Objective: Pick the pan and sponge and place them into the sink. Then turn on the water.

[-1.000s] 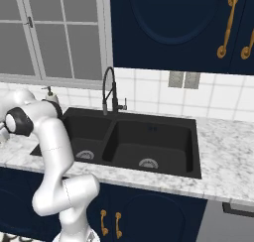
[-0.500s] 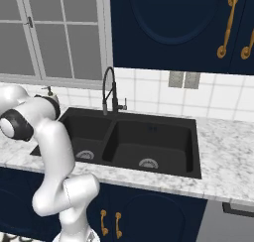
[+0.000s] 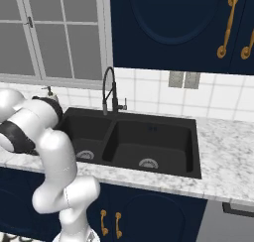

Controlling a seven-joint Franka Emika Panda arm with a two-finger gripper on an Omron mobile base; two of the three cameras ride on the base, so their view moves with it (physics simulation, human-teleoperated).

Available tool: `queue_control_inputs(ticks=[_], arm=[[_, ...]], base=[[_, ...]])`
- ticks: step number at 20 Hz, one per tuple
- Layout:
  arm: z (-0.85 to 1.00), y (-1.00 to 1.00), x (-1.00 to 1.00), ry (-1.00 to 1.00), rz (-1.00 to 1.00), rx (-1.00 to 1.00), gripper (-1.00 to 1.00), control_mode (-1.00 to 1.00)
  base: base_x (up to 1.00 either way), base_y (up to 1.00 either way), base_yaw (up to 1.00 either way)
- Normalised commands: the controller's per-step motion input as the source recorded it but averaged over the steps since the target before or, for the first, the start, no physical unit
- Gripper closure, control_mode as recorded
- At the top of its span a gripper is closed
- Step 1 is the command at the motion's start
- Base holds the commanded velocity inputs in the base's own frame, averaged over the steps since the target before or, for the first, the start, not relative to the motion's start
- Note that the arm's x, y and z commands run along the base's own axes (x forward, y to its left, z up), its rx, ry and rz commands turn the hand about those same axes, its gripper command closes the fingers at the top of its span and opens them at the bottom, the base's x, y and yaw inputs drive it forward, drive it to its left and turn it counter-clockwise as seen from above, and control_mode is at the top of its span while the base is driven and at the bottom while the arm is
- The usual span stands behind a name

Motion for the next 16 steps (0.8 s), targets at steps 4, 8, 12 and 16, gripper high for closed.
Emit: queue_control_inputs(ticks=[4, 8, 12, 16], arm=[[0.0, -1.0, 0.07, 0.18, -0.06, 0.04, 1.0, -1.0], [0.0, -1.0, 0.05, 0.17, -0.1, 0.03, 1.0, -1.0], [0.0, -1.0, 0.23, 0.16, -0.12, 0.01, 1.0, -1.0], [0.0, -0.94, 0.41, 0.1, -0.09, 0.0, 1.0, -1.0]], base=[[0.0, 0.0, 0.0], [0.0, 0.0, 0.0], [0.0, 0.0, 0.0], [0.0, 0.0, 0.0]])
